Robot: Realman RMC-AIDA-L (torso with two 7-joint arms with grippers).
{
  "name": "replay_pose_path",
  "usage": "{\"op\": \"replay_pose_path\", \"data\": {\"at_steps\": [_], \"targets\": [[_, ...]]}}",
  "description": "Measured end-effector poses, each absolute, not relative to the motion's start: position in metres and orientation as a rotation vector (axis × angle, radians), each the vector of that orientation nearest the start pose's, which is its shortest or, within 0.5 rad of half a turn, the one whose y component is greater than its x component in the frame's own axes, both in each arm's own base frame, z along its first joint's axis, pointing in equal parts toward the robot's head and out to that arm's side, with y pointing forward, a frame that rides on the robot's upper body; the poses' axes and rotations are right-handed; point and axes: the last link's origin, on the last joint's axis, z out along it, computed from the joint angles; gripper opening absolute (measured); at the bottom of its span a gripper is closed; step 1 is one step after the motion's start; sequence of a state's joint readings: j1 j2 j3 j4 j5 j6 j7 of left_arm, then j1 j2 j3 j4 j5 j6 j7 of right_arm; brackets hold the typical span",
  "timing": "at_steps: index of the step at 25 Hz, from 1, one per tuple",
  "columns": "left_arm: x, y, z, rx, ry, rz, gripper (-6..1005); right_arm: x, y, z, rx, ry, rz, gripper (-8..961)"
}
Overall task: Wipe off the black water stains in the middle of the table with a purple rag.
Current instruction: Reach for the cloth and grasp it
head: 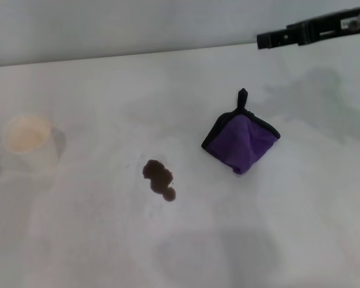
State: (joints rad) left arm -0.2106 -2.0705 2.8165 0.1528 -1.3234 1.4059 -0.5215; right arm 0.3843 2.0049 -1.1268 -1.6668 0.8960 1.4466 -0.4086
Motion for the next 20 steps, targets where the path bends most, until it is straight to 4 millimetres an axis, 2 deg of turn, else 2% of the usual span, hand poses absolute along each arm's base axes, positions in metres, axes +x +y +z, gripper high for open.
{"op": "replay_pose_path", "data": {"at_steps": [4,7,9,12,15,20], "targets": [[-0.374,0.238,-0.005,-1.42,-0.858,-0.953,887,0.145,0.34,0.099,-2.286,1.189,0.185,810],[-0.376,0.24,-0.001,-1.416,-0.843,-0.943,888,0.132,0.339,0.077,-2.289,1.179,0.041,792],[-0.375,0.243,0.0,-1.416,-0.835,-0.946,888,0.129,0.339,0.055,-2.293,1.165,-0.084,781],[-0.373,0.246,0.002,-1.415,-0.827,-0.953,888,0.128,0.346,0.022,-2.276,1.137,-0.263,777],[-0.372,0.25,0.004,-1.42,-0.815,-0.955,888,0.136,0.358,-0.003,-2.257,1.174,-0.348,780],[-0.373,0.251,0.007,-1.426,-0.799,-0.944,887,0.163,0.375,-0.023,-2.227,1.239,-0.349,772]]}}
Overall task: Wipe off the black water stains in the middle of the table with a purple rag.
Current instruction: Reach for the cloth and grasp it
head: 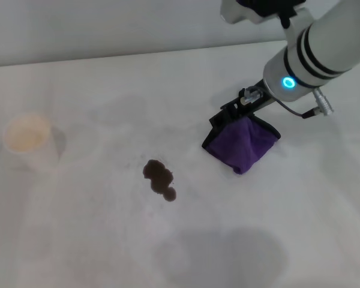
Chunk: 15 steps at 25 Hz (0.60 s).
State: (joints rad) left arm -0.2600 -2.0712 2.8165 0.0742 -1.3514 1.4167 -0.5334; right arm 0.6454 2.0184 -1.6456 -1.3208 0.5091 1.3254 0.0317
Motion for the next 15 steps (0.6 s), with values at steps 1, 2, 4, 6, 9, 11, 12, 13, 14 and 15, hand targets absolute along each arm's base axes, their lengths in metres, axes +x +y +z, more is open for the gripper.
{"op": "replay_pose_path", "data": {"at_steps": [1,2,4,6,9,11,12,13,14,15], "targets": [[-0.373,0.251,0.007,-1.425,-0.799,-0.944,887,0.169,0.377,-0.024,-2.213,1.252,-0.339,771],[-0.374,0.251,0.007,-1.424,-0.799,-0.943,887,0.173,0.379,-0.025,-2.202,1.264,-0.335,770],[-0.374,0.25,0.007,-1.423,-0.799,-0.942,887,0.183,0.38,-0.027,-2.182,1.291,-0.34,766],[-0.374,0.251,0.007,-1.424,-0.798,-0.943,888,0.193,0.38,-0.03,-2.163,1.319,-0.357,763],[-0.373,0.251,0.007,-1.428,-0.797,-0.943,888,0.206,0.38,-0.035,-2.14,1.354,-0.375,759],[-0.373,0.252,0.007,-1.431,-0.795,-0.944,888,0.211,0.38,-0.037,-2.129,1.366,-0.377,756],[-0.373,0.252,0.007,-1.432,-0.795,-0.945,888,0.213,0.381,-0.037,-2.124,1.37,-0.374,754],[-0.372,0.252,0.007,-1.433,-0.794,-0.945,887,0.214,0.381,-0.038,-2.122,1.371,-0.37,753],[-0.372,0.252,0.007,-1.433,-0.794,-0.946,887,0.214,0.382,-0.039,-2.121,1.37,-0.366,752],[-0.372,0.252,0.007,-1.434,-0.793,-0.946,887,0.215,0.381,-0.04,-2.121,1.37,-0.364,750]]}}
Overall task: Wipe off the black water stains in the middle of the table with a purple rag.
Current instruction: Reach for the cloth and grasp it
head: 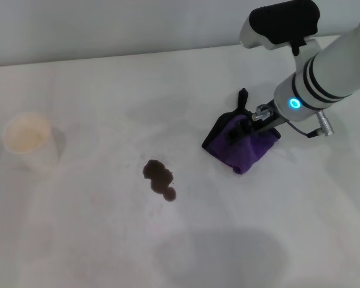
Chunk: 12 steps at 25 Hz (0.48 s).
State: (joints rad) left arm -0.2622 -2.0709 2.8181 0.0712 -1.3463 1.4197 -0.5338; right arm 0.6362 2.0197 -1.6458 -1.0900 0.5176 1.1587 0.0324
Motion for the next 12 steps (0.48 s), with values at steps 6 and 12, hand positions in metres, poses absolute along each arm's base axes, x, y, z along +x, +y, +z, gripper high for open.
{"op": "replay_pose_path", "data": {"at_steps": [6,12], "targets": [[-0.3735,0.2515,0.008,-1.443,-0.785,-0.935,887,0.2152,0.3813,-0.044,-2.127,1.361,-0.342,741],[-0.3738,0.2515,0.0086,-1.439,-0.784,-0.935,888,0.2221,0.3795,-0.0495,-2.12,1.407,-0.338,677]]}}
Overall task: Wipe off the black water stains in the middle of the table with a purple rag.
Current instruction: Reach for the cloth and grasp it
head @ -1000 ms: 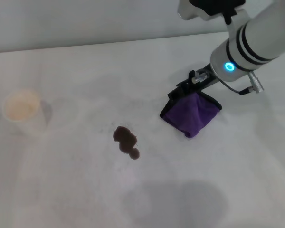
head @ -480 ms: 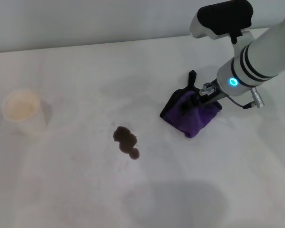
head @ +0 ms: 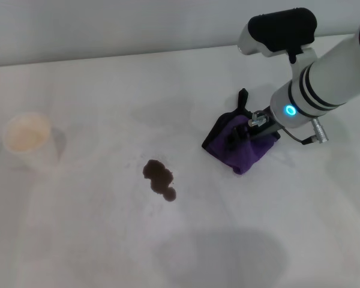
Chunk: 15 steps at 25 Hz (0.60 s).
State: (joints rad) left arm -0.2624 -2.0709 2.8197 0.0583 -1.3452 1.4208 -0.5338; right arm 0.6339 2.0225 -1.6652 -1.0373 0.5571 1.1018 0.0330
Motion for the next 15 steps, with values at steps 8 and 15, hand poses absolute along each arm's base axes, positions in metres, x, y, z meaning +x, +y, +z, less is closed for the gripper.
{"op": "replay_pose_path", "data": {"at_steps": [8,15], "targets": [[-0.3701,0.2506,0.0081,-1.449,-0.771,-0.956,887,0.2216,0.3776,-0.0535,-2.134,1.422,-0.331,528],[-0.3695,0.2514,0.0084,-1.451,-0.769,-0.96,887,0.2213,0.3762,-0.0543,-2.155,1.412,-0.335,319]]}}
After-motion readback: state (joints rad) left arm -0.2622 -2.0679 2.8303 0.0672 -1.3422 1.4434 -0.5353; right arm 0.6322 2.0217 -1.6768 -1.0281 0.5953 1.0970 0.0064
